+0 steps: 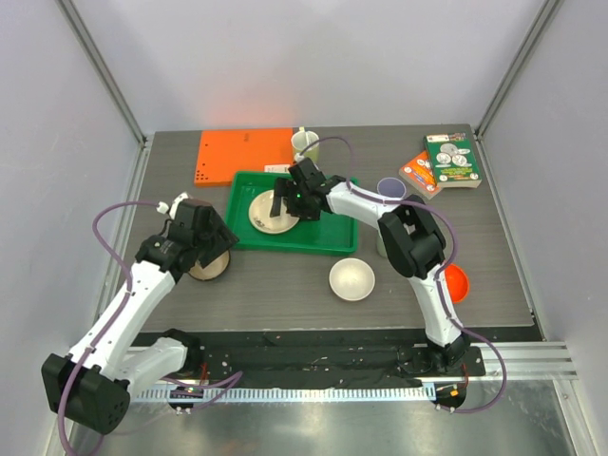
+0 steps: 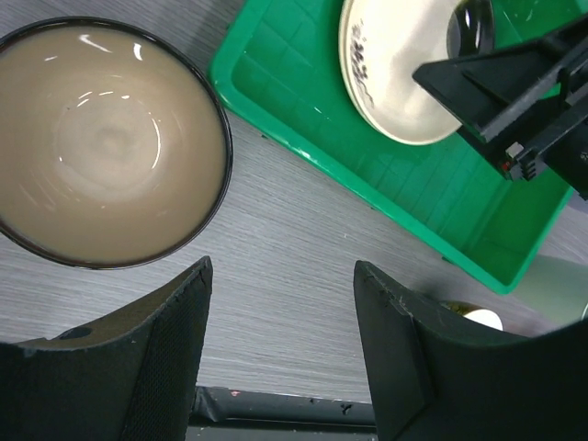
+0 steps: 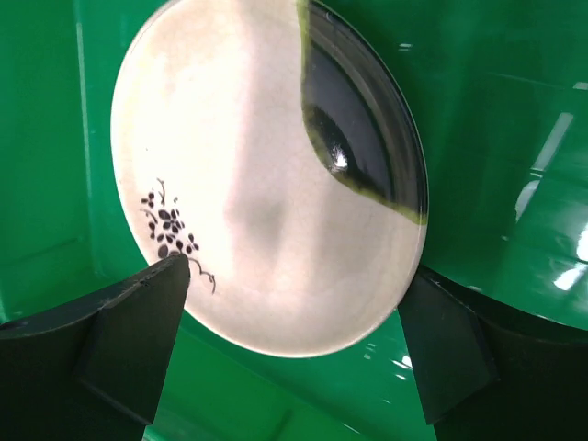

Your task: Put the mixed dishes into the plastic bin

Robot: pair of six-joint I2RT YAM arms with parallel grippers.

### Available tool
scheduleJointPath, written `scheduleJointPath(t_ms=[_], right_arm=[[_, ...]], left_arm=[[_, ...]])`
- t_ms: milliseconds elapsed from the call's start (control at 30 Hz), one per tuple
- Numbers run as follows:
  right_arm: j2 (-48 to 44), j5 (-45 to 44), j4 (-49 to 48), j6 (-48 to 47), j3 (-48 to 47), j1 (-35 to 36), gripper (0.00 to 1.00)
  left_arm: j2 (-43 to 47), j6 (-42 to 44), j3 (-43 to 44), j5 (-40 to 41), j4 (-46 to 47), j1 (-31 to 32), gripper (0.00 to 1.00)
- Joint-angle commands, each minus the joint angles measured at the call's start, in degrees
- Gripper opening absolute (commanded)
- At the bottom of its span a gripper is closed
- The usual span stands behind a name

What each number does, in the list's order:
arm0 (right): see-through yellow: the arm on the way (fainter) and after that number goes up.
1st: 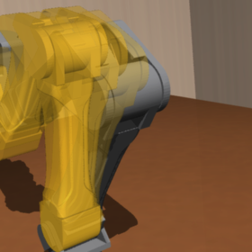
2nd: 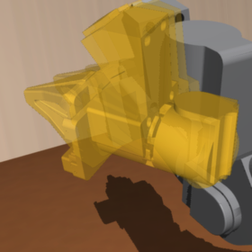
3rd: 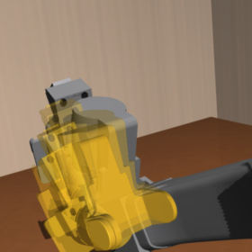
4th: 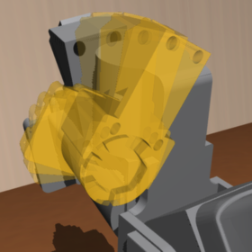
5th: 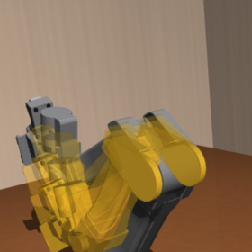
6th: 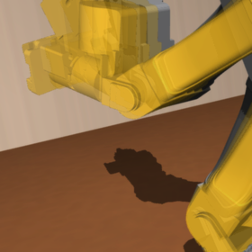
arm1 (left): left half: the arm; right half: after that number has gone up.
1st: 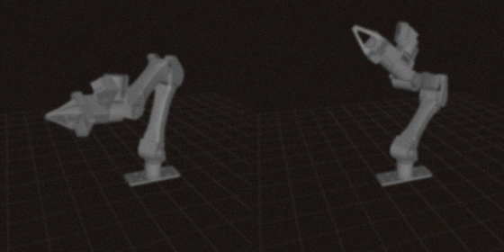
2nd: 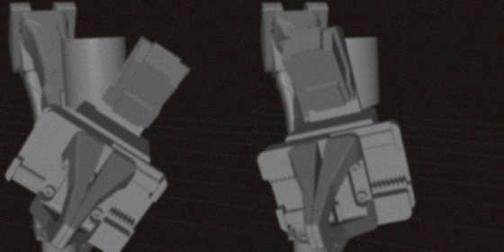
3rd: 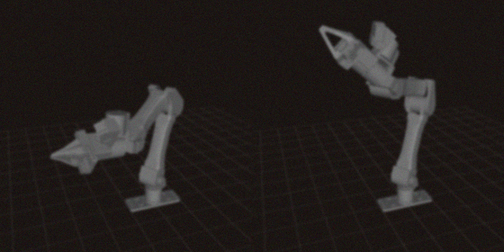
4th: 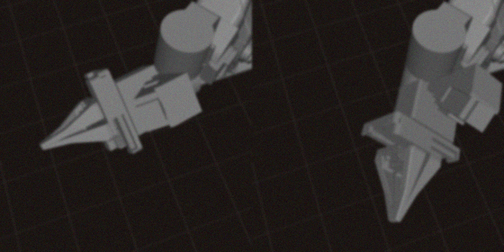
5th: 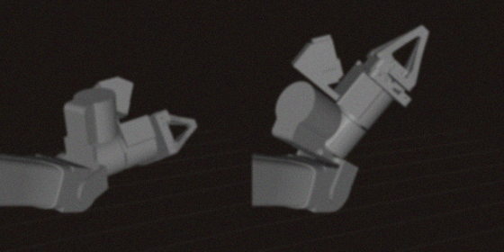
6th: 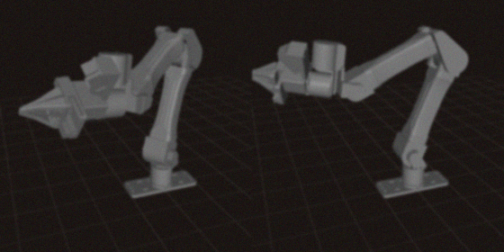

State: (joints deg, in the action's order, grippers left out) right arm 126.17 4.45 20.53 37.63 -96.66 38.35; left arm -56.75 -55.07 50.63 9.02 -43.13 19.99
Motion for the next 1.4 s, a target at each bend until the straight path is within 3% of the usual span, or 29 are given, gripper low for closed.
scheduleJointPath(t_ms=[0,400,500,633,800,1100,1367], right_arm=[[2.41,1.79,-1.11,0.96,-4.75,1.99,0.97],[2.94,3.02,-3.05,-0.45,-5.82,2.79,0.98],[0.84,1.89,-1.99,-0.89,-3.99,2.87,1.00],[-11.51,-2.50,-0.32,-1.94,2.69,3.22,1.00],[-25.42,-14.44,5.30,-6.77,9.81,5.68,1.00],[-47.22,-11.92,4.69,-2.21,27.66,6.91,1.00],[-52.60,-9.90,6.27,-1.77,31.53,7.00,1.00]], left_arm=[[-0.12,-0.13,0.34,2.05,-0.10,0.14,0.63],[2.87,-1.01,-0.97,5.22,-2.04,0.14,0.64],[3.49,-1.62,-0.54,7.50,-3.79,0.14,0.73],[4.37,-1.62,0.43,13.91,-8.45,0.14,0.84],[6.04,-3.55,-0.62,15.94,-8.98,-0.04,0.86],[4.37,-6.98,-4.92,15.94,-7.15,-6.10,0.89],[-1.87,-0.84,-7.13,6.72,-2.22,-17.70,0.89]])
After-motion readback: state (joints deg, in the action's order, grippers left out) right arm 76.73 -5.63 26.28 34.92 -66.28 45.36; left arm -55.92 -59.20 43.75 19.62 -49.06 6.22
